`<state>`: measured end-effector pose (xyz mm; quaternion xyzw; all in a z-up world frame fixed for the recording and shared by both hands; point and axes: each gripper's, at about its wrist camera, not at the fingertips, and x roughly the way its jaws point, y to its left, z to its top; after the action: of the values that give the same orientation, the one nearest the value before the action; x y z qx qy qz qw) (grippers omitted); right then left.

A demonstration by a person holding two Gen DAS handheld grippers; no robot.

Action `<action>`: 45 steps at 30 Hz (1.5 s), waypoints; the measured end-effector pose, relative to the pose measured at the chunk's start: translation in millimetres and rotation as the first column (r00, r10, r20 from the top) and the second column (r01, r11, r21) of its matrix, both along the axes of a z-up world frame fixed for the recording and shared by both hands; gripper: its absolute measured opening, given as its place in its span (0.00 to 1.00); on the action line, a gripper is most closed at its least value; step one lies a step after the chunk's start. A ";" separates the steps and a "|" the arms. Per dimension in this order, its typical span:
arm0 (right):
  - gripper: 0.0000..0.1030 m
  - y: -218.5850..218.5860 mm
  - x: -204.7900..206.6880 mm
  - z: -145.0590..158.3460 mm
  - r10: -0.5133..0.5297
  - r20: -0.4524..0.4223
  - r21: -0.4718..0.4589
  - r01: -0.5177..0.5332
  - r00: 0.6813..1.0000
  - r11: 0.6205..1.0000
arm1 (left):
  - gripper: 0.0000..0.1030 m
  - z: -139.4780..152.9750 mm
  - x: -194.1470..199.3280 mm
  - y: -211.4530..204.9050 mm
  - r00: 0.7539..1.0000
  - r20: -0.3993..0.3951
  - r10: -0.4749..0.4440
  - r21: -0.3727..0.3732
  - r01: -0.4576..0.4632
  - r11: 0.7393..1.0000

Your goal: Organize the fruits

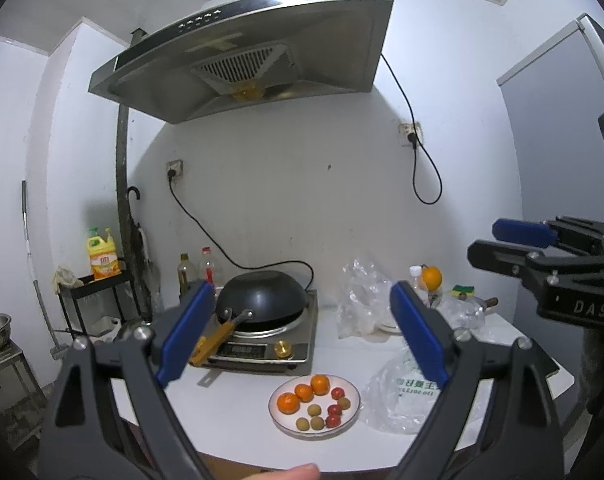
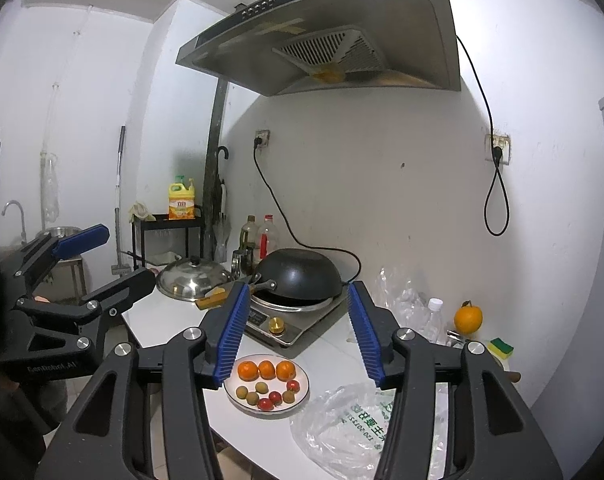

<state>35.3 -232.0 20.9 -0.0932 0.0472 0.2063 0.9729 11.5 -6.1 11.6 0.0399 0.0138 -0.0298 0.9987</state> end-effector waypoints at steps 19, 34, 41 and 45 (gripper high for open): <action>0.67 4.3 1.6 -4.5 -0.005 -0.009 0.015 0.005 1.000 1.000 | 0.88 -5.4 7.9 2.9 0.999 -0.027 0.027 -0.016 -0.027 1.000; 0.72 3.4 1.4 -5.5 -0.011 -0.012 0.016 0.011 1.000 1.000 | 0.97 -7.7 9.4 2.9 0.999 -0.016 0.052 -0.013 -0.052 0.999; 0.72 3.7 1.6 -5.6 -0.011 -0.012 0.015 0.012 1.000 1.000 | 0.97 -7.7 9.9 2.4 0.999 -0.015 0.051 -0.011 -0.051 0.999; 0.72 3.9 1.2 -5.8 -0.012 -0.013 0.014 0.012 1.000 1.000 | 0.97 -7.5 10.2 3.1 0.999 -0.009 0.052 -0.014 -0.052 0.999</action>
<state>36.5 -228.1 15.2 -0.0849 0.0527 0.2016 0.9744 21.8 -3.0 4.1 0.0322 0.0188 -0.0040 0.9993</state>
